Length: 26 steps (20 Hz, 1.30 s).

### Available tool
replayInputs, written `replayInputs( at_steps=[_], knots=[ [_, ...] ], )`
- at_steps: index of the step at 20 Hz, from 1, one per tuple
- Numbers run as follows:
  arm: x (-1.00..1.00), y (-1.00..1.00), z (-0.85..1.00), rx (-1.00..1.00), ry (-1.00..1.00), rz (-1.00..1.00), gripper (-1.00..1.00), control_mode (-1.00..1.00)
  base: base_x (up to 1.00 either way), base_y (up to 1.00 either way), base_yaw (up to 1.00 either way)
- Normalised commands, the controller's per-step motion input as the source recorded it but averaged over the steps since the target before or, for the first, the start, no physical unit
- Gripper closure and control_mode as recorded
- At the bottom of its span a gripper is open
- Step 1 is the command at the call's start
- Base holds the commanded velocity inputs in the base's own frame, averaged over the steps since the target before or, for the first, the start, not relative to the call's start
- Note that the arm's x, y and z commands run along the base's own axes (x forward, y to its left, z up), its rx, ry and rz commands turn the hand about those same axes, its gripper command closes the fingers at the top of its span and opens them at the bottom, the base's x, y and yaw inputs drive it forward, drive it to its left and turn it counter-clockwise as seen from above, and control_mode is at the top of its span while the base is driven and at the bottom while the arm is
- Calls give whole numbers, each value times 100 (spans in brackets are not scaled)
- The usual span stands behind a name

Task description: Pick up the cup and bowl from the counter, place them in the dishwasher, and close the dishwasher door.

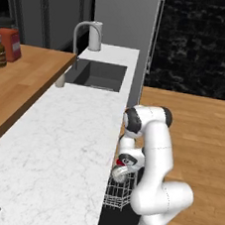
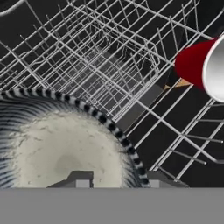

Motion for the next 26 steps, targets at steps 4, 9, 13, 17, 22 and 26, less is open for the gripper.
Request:
replayInputs(
  at_steps=[4,9,13,17,22,26],
  knots=[
    [-6,-17,21,1,-13,2,-100,-100,0,0,0],
    [-8,0,58,0,-16,2,-100,-100,0,0,0],
    [-46,-18,92,0,-15,-2,-100,-100,0,0,0],
    [-59,-66,94,0,-1,-2,-100,-100,0,0,0],
    [-21,-68,98,0,-4,-2,-100,-100,0,0,0],
    [-3,-70,95,0,-10,-1,-100,-100,0,0,0]
  ],
)
